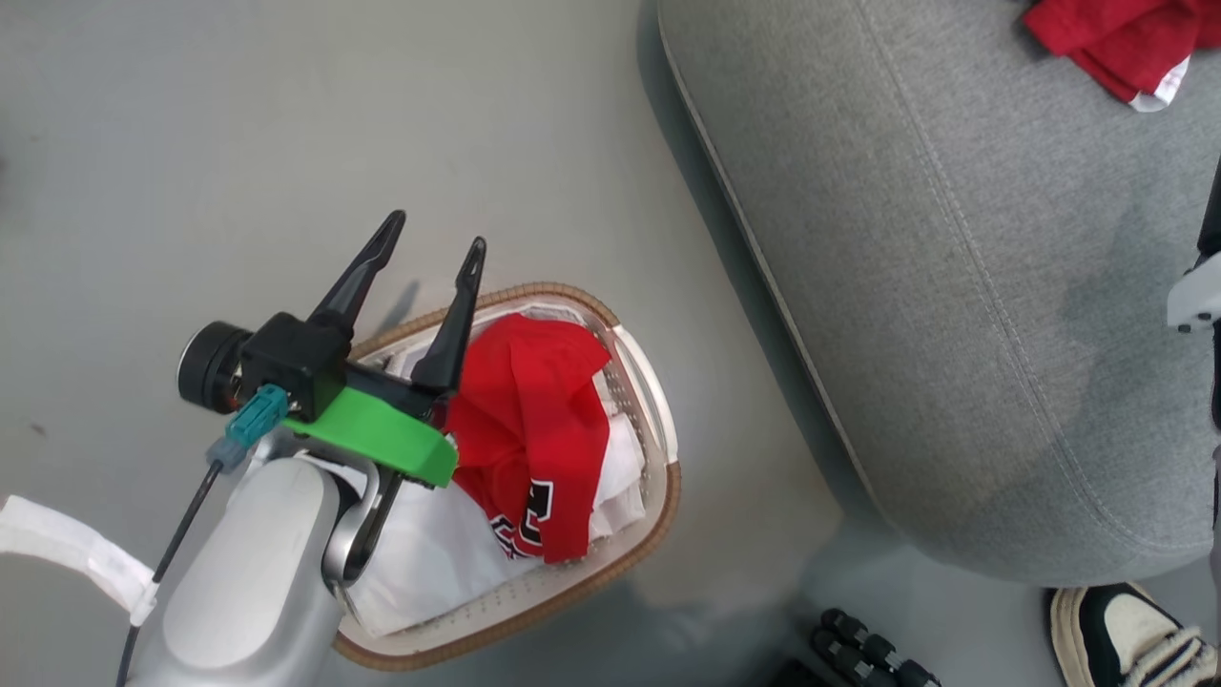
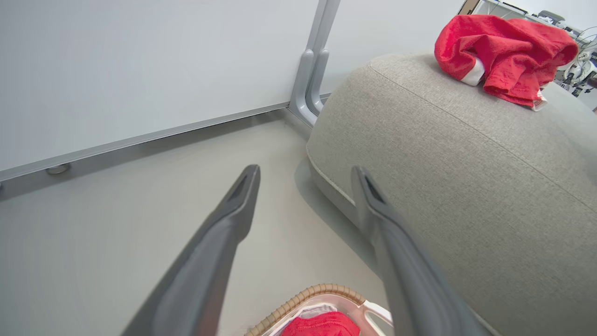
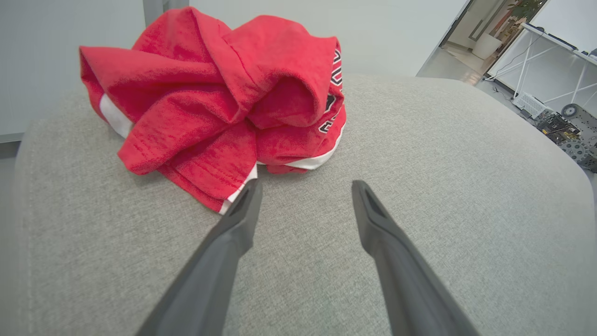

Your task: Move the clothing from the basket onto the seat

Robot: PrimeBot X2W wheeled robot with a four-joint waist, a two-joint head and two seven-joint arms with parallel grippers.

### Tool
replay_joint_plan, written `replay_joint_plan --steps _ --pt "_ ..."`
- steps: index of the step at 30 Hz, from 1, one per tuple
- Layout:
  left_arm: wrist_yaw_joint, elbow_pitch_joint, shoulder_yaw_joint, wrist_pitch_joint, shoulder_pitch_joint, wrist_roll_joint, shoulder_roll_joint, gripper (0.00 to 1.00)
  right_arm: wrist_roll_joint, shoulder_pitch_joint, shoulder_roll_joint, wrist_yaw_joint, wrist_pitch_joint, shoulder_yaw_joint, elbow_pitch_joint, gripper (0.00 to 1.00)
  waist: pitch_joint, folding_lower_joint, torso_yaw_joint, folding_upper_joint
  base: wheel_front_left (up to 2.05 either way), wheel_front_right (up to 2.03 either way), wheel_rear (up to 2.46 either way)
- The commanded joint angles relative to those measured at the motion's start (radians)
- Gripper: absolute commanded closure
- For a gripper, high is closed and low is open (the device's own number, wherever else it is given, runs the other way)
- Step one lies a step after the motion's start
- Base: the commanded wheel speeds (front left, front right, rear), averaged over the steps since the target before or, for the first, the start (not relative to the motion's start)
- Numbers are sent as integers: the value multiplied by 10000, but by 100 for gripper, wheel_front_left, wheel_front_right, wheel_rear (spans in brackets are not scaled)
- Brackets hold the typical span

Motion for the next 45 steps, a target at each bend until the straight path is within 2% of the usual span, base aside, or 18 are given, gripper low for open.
replay_joint_plan --steps 1,8,13,21,32,45 --pt "-25 151 202 8 302 203 -64 0 106 393 88 -12 -43 -89 -345 0 -875 -1 337 -1 0 0 0" --pt "-24 551 1626 8 1127 711 -614 0 450 1712 623 -12 -42 583 -1903 0 -2014 -1 1080 -1 0 0 0" --pt "-21 833 2776 8 1789 1108 -1072 0 799 2366 1304 -12 -44 1027 -2881 0 -2793 -1 1685 -1 0 0 0" --pt "-23 1075 3824 7 2553 1614 -1390 0 1023 3054 1561 -12 -42 2432 -3135 0 -3638 -1 2484 -1 0 0 0" --pt "-24 1280 4566 9 3724 1996 -1733 0 1431 4288 1655 -12 -43 3546 -2704 0 -4897 -1 3168 -1 0 0 0" --pt "-24 955 4590 9 4885 2054 -1967 0 1557 5595 1677 -12 -43 3691 -2597 0 -5594 -1 3339 -1 0 0 0"
